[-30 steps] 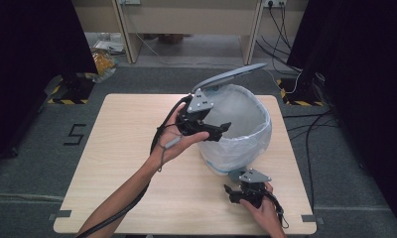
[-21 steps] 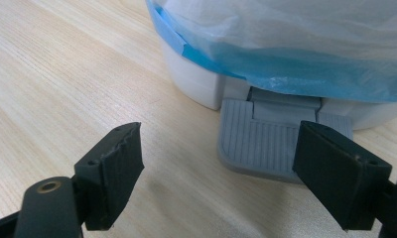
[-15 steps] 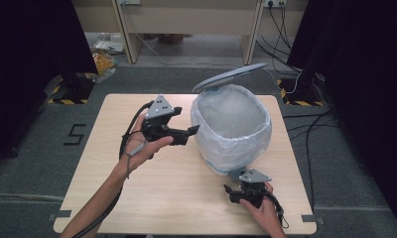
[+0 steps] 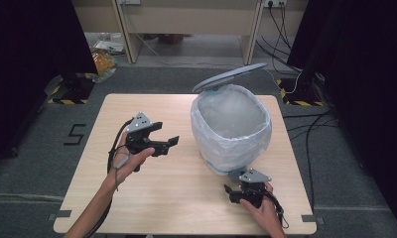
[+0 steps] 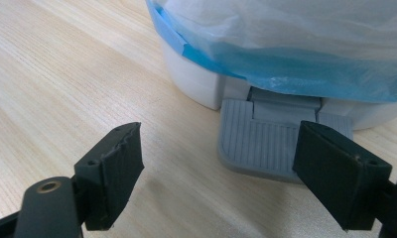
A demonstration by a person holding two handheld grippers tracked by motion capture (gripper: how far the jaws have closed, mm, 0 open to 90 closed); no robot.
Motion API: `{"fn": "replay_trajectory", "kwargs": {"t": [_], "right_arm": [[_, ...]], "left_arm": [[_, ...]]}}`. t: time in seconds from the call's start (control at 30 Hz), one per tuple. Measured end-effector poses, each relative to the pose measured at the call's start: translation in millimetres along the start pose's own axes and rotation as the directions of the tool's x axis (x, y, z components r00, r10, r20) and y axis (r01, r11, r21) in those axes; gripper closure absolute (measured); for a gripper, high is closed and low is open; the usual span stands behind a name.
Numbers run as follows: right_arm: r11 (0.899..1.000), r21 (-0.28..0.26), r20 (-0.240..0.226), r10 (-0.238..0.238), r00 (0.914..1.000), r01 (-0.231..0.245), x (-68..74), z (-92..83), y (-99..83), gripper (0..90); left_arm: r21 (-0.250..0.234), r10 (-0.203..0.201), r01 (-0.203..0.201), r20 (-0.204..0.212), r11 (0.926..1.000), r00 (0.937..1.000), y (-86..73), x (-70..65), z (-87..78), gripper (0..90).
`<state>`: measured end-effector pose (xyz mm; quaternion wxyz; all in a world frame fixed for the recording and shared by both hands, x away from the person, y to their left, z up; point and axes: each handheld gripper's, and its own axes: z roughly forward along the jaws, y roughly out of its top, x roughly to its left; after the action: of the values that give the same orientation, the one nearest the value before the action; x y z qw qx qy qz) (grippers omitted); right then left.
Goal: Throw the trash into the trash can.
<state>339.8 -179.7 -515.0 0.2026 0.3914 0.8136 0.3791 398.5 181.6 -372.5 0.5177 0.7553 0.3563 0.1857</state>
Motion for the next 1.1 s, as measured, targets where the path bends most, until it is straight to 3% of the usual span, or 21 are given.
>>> {"fn": "replay_trajectory", "kwargs": {"t": [0.23, 0.5, 0.67, 0.9, 1.1], "right_arm": [[1.000, 0.000, 0.000, 0.000, 1.0000, 0.000, 0.0, 0.0, 0.0, 19.6], [1.000, 0.000, 0.001, -0.002, 1.0000, 0.002, 0.0, 0.1, 0.0, 19.6], [1.000, 0.000, 0.001, 0.000, 1.0000, 0.000, 0.1, 0.0, 0.0, 19.6], [1.000, 0.001, 0.003, -0.003, 1.0000, 0.003, 0.3, 0.1, 0.0, 19.6], [1.000, -0.001, 0.003, -0.003, 1.0000, 0.003, 0.2, 0.2, 0.0, 19.6]], "left_arm": [[0.028, -0.029, 0.030, -0.040, 0.9992, 0.9988, -31.0, 10.2, 4.3, 15.3], [0.062, 0.009, -0.003, -0.100, 0.9981, 0.9949, -58.5, 13.6, 11.8, 14.8], [0.083, -0.015, 0.024, -0.103, 0.9963, 0.9946, -77.6, 17.1, 18.6, 14.8], [0.138, -0.012, 0.030, -0.128, 0.9899, 0.9917, -104.2, 25.2, 26.4, 14.9], [0.195, -0.008, 0.039, -0.154, 0.9799, 0.9880, -123.7, 31.8, 28.1, 15.0]]}}
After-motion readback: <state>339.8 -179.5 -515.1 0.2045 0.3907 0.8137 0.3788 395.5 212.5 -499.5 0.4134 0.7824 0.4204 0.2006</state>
